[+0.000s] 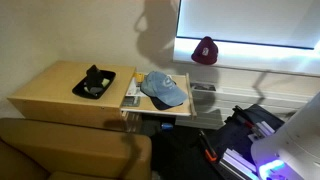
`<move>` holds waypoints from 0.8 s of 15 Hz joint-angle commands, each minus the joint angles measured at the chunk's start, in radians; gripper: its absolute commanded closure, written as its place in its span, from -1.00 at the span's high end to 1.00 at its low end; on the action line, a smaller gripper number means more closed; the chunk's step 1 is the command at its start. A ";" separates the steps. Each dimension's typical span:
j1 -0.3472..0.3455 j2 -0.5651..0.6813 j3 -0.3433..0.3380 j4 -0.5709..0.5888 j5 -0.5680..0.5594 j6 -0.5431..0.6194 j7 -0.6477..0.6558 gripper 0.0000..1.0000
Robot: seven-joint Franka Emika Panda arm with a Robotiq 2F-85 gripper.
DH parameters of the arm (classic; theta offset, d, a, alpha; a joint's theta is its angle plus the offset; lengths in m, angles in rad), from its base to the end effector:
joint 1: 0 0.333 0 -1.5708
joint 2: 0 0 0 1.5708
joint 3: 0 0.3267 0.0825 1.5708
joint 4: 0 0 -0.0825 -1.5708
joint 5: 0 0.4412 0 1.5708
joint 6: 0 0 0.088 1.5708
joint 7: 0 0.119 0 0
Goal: Stack the caps on the sliding tray on the cap on the window sill
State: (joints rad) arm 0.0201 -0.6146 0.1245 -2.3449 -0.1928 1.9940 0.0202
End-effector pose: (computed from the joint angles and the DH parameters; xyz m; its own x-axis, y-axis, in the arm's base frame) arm 0.4411 0.0570 0.5670 0.9490 0.1938 0.2485 0.1292 -0.9586 0.2539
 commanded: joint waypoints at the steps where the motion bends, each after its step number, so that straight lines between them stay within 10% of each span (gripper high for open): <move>1: 0.011 0.002 -0.008 0.003 -0.006 -0.003 0.005 1.00; 12: 0.044 0.152 -0.001 -0.117 0.090 0.033 0.048 1.00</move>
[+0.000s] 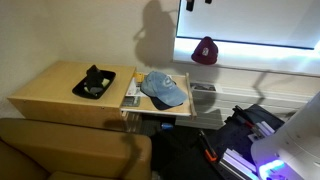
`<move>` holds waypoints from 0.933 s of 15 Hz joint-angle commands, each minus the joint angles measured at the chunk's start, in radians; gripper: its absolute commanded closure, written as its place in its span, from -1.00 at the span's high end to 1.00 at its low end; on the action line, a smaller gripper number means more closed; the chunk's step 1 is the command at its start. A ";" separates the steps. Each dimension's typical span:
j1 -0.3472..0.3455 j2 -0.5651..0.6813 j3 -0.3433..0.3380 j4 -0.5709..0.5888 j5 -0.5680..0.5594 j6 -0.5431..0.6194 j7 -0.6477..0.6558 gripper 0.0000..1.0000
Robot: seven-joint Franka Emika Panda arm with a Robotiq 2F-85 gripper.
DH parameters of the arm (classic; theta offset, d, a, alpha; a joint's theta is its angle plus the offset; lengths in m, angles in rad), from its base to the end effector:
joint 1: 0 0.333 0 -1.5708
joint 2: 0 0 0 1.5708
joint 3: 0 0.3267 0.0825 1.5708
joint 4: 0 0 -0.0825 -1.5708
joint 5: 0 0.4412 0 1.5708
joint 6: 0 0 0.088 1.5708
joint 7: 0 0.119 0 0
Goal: Stack the caps on the sliding tray on the cap on the window sill
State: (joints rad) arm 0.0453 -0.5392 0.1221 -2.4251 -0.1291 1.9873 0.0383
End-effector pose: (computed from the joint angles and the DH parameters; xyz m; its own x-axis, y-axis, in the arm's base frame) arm 0.4433 0.0673 0.4873 0.9807 0.1689 0.0983 0.1494 -0.9722 0.1804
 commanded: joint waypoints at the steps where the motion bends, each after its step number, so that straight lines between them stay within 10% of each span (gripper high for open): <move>1: 0.017 0.112 0.009 -0.044 0.023 0.060 0.057 1.00; 10: 0.017 0.154 0.021 -0.045 0.000 0.091 0.122 1.00; 14: -0.001 0.368 -0.005 -0.057 0.013 0.356 0.158 1.00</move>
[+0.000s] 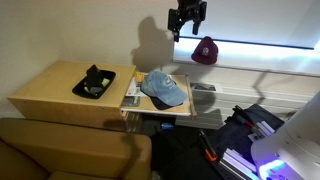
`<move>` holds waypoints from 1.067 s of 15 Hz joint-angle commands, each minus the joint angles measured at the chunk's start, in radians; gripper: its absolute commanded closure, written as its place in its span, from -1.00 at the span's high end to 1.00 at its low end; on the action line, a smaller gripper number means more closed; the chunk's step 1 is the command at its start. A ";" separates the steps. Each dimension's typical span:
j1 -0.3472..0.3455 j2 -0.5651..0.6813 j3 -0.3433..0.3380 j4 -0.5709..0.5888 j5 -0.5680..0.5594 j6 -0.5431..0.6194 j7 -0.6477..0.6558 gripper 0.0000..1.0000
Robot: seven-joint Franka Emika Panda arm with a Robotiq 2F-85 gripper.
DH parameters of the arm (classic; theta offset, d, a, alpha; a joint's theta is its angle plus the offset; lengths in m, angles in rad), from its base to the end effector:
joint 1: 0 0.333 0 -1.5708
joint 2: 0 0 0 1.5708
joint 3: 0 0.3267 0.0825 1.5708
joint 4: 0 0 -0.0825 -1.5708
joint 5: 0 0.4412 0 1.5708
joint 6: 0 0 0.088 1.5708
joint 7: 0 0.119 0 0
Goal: Stack the caps on the sliding tray on the cap on the window sill
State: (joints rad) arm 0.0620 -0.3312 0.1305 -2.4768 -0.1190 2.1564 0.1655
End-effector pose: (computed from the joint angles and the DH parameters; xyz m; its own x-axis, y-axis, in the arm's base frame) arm 0.4691 0.0839 0.3794 0.9959 0.0873 0.0254 0.0829 -0.9868 0.1391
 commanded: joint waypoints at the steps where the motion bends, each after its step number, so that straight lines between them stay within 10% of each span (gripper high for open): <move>1: -0.021 0.216 -0.020 -0.002 0.004 0.267 0.037 1.00; 8: -0.003 0.613 -0.071 0.169 0.014 0.500 0.063 1.00; 16: -0.001 0.688 -0.067 0.174 0.067 0.527 0.002 1.00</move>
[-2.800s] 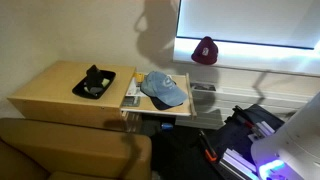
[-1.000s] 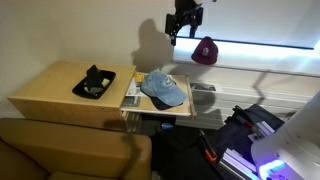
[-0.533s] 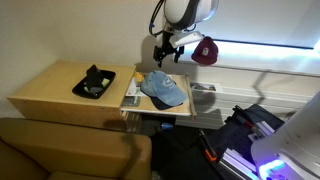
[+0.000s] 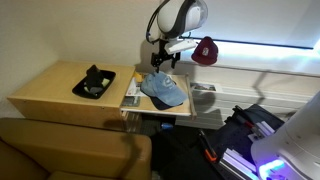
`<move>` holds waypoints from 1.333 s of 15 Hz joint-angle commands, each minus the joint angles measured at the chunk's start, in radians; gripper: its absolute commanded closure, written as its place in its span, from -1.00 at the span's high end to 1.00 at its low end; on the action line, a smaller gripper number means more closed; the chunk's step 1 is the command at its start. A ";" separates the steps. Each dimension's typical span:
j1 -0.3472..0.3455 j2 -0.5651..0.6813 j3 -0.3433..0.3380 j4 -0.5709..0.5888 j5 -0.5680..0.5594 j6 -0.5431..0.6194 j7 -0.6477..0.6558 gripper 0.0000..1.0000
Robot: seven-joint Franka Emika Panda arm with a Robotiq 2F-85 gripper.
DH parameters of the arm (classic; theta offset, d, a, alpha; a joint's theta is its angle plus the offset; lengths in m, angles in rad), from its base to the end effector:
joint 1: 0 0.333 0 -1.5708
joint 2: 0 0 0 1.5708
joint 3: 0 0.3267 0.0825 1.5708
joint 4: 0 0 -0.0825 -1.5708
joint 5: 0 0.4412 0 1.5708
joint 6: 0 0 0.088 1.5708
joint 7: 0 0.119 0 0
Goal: Stack the caps on the sliding tray on the cap on the window sill
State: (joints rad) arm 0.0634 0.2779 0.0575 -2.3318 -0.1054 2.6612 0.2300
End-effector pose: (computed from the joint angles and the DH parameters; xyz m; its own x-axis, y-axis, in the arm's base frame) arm 0.5533 0.0710 0.1721 0.9981 -0.0187 0.0581 -0.0202 -0.9995 0.0251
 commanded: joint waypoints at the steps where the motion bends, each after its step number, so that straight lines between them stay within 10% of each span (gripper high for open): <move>1: 0.005 0.106 -0.001 0.035 0.052 0.038 -0.065 1.00; 6: 0.067 0.225 -0.062 0.080 -0.009 0.102 -0.031 1.00; 8: 0.105 0.265 -0.106 0.095 -0.045 0.132 -0.015 0.46; 20: 0.171 0.234 -0.183 0.093 -0.035 0.103 0.024 -0.97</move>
State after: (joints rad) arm 0.2126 0.5539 -0.0983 -2.2245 -0.1352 2.8013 0.2198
